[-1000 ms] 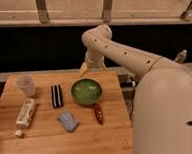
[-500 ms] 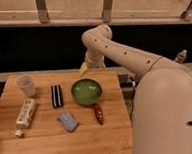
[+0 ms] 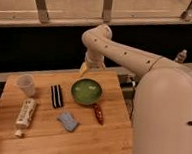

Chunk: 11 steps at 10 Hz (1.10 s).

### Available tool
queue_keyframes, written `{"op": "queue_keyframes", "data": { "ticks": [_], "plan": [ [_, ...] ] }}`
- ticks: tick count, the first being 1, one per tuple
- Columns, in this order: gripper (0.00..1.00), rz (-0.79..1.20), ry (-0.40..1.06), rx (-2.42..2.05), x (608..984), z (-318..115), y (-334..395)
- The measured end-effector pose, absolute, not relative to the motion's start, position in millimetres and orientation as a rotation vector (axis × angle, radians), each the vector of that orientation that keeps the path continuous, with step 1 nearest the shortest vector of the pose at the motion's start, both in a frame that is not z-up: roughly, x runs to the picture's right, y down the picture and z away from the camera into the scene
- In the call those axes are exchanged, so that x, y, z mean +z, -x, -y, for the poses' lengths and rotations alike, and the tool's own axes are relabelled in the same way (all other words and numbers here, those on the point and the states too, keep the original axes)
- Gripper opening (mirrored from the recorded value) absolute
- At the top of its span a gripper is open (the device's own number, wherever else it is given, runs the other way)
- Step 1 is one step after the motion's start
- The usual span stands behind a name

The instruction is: Wipe the white sponge on the table

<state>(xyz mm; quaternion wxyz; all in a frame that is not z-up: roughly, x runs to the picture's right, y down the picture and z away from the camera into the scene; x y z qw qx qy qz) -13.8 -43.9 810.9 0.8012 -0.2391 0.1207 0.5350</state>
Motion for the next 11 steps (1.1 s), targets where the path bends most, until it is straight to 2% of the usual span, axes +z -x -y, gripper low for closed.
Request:
{"op": "queue_keyframes", "data": {
  "ticks": [5, 9, 11],
  "plan": [
    [0.80, -0.256, 0.564, 1.125, 802.2, 59.8, 17.5],
    [0.80, -0.304, 0.609, 1.149, 791.0, -5.0, 28.1],
    [0.80, -0.318, 0.614, 1.156, 788.1, -23.2, 28.7]
  ]
}}
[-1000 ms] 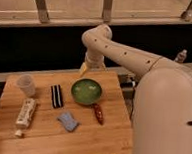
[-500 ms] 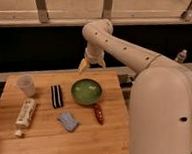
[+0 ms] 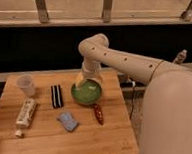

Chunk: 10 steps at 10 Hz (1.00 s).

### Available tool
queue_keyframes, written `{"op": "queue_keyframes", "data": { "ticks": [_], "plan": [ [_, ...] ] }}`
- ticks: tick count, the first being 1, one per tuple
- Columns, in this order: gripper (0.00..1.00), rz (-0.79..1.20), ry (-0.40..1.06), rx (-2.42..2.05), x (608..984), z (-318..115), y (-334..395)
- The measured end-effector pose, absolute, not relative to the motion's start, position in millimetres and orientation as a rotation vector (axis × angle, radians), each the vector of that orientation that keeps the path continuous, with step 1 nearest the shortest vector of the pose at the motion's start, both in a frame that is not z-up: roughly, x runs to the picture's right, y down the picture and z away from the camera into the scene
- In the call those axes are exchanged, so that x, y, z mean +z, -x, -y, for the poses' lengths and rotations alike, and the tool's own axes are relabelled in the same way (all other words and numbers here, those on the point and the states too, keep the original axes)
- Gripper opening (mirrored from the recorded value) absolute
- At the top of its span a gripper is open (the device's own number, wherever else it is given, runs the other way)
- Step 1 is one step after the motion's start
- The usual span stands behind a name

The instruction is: Wipe the white sponge on the table

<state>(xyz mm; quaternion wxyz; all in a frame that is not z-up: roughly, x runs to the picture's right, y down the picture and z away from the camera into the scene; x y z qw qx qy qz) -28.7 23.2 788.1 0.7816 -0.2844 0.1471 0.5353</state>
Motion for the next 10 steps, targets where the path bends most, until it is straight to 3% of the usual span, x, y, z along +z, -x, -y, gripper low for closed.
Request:
{"op": "queue_keyframes", "data": {
  "ticks": [4, 7, 10],
  "plan": [
    [0.80, -0.314, 0.635, 1.142, 790.2, -25.0, 32.9],
    [0.80, -0.344, 0.670, 1.137, 778.6, -66.6, 34.1],
    [0.80, -0.364, 0.732, 1.166, 759.1, -136.1, 38.3]
  ]
}}
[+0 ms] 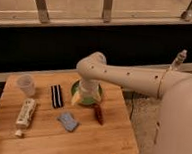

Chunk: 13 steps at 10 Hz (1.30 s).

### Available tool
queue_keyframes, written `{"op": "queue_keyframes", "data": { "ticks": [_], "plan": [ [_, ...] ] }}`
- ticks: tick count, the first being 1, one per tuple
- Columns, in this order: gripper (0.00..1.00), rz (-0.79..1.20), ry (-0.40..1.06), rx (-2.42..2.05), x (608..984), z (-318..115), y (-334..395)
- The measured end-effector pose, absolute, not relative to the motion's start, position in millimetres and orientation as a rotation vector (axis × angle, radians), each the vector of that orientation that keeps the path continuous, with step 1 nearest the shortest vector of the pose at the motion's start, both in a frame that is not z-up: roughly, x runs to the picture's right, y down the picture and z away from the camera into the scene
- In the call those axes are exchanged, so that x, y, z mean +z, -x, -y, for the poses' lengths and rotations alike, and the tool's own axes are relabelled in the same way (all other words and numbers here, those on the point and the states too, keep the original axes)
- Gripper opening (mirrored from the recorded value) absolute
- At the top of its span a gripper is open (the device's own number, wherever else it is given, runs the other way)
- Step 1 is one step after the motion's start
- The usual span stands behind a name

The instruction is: Wipe the white sponge on the table

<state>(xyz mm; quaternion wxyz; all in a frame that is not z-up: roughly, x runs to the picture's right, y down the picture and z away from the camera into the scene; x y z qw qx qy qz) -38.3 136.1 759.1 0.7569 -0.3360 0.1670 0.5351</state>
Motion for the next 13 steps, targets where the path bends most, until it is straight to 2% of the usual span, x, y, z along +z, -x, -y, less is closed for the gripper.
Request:
{"op": "queue_keyframes", "data": {
  "ticks": [1, 3, 9, 13],
  "plan": [
    [0.80, -0.367, 0.772, 1.180, 759.7, -164.9, 40.5],
    [0.80, -0.357, 0.833, 1.176, 761.5, -191.7, 56.4],
    [0.80, -0.345, 0.852, 1.159, 764.0, -195.1, 64.2],
    [0.80, -0.394, 0.858, 1.112, 797.3, -208.3, 84.5]
  ]
}}
